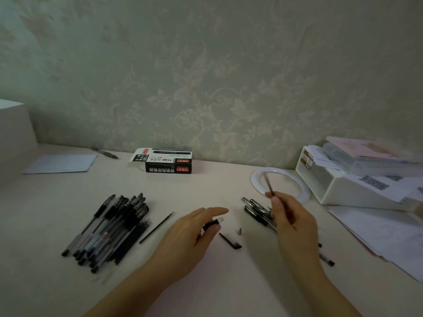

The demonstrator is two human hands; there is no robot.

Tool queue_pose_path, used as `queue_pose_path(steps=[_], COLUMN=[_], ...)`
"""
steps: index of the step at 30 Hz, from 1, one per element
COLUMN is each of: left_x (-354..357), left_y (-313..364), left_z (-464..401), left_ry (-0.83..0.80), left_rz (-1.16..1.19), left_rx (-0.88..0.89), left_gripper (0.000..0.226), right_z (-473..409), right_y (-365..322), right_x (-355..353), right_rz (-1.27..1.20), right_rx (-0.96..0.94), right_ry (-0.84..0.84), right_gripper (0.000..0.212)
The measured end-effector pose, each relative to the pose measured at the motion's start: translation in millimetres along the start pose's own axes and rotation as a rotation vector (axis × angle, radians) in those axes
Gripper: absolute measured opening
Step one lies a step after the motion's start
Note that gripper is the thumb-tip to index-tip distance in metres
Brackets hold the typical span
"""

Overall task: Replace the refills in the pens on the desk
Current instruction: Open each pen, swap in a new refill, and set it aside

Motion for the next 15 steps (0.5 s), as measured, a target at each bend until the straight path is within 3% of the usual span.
queue_pose_path(steps=[3, 8, 11, 15], left_x=[-0.9, -1.8, -2.0, -2.3], left_y=[-0.7, -2.3, -2.6, -2.8], left_z=[-0.5, -0.1, -0.6, -0.5], left_ry=[0.002, 0.008, 0.015, 0.018], left_rz=[-0.012, -0.032, -0.038, -0.044], left_rx=[-0.009, -0.027, -0.030, -0.029], left_gripper=[0.030, 0.028, 0.027, 0.026], right_z=[0.1, -3.7, -4.7, -4.5], right_y=[8.7, 15.5, 17.0, 22.2], right_x=[-3.7, -19.1, -25.9, -23.2], right_rz=[0.365, 0.692, 0.826, 0.911], right_rx=[-0.115, -0.108, -0.068, 0.048], right_ry=[-0.021, 0.043, 0.080, -0.024], right_gripper=[0.018, 0.017, 0.016, 0.021])
Point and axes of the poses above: each hand's wrist, its own z-axis away from the middle knuckle, its own x-axis out of the palm, y = z × x, the point moved 1 cm from there along -z, towards the middle knuckle, and after that the axes turned 8 degrees about z, right-handed, at the moved point
